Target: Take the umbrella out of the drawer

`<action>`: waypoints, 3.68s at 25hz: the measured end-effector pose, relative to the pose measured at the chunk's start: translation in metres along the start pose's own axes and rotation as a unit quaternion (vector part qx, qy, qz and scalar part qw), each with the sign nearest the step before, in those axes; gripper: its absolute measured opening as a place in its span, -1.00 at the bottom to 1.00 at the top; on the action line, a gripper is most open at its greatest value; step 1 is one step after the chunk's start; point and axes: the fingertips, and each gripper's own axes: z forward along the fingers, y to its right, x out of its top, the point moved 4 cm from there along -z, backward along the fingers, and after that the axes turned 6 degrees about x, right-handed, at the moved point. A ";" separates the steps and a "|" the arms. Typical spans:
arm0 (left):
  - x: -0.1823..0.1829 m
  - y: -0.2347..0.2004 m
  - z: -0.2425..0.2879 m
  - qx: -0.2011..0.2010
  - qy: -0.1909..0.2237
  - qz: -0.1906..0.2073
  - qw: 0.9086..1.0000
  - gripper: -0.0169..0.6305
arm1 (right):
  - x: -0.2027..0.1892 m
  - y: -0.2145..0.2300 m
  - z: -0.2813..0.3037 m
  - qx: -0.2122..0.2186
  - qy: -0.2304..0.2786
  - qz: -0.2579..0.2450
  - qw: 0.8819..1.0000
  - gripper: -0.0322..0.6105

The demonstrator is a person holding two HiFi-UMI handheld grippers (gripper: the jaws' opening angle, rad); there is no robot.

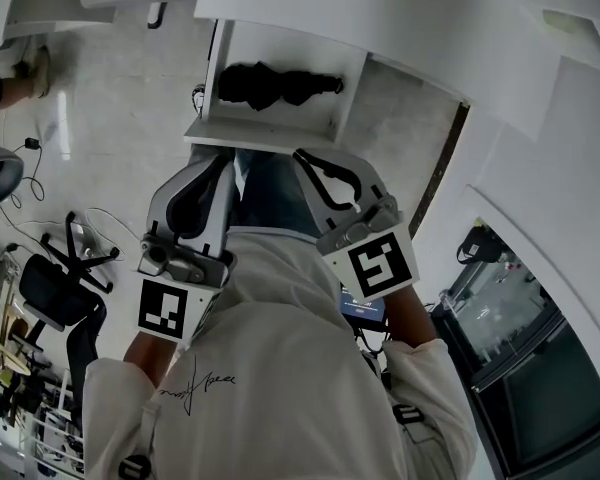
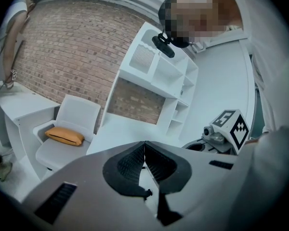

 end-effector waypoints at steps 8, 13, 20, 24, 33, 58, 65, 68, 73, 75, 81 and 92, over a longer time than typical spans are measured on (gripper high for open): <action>-0.013 -0.009 0.004 0.006 -0.022 -0.020 1.000 -0.90 | -0.021 0.012 0.024 0.000 -0.034 0.011 0.999 -0.82; -0.028 -0.012 0.007 0.009 -0.049 -0.022 0.999 -0.90 | -0.030 0.020 0.035 -0.001 -0.041 0.012 0.999 -0.82; -0.041 -0.019 0.012 0.024 -0.062 -0.040 0.997 -0.90 | -0.053 0.037 0.058 -0.006 -0.068 0.009 0.998 -0.82; -0.046 -0.022 0.017 0.032 -0.074 -0.050 0.996 -0.90 | -0.062 0.049 0.069 -0.004 -0.072 0.002 0.997 -0.82; -0.050 -0.027 0.026 0.049 -0.074 -0.066 0.994 -0.90 | -0.090 0.068 0.097 0.003 -0.113 -0.021 0.993 -0.82; -0.066 -0.032 0.023 0.049 -0.089 -0.071 0.992 -0.90 | -0.141 0.086 0.145 0.019 -0.207 -0.083 0.975 -0.81; -0.069 -0.035 0.024 0.043 -0.095 -0.064 0.993 -0.90 | -0.160 0.092 0.157 0.020 -0.240 -0.098 0.966 -0.78; -0.071 -0.037 0.022 0.042 -0.098 -0.068 0.992 -0.90 | -0.171 0.092 0.163 0.028 -0.260 -0.103 0.960 -0.67; -0.075 -0.041 0.024 0.035 -0.096 -0.076 0.992 -0.90 | -0.185 0.098 0.172 0.029 -0.290 -0.125 0.948 -0.55; -0.076 -0.042 0.024 0.035 -0.095 -0.078 0.992 -0.90 | -0.189 0.102 0.175 0.028 -0.301 -0.146 0.942 -0.54; -0.082 -0.043 0.024 0.030 -0.097 -0.083 0.991 -0.90 | -0.208 0.109 0.185 0.035 -0.344 -0.192 0.919 -0.40; -0.087 -0.033 0.026 0.009 -0.102 -0.087 0.991 -0.90 | -0.222 0.117 0.202 0.043 -0.388 -0.270 0.880 -0.25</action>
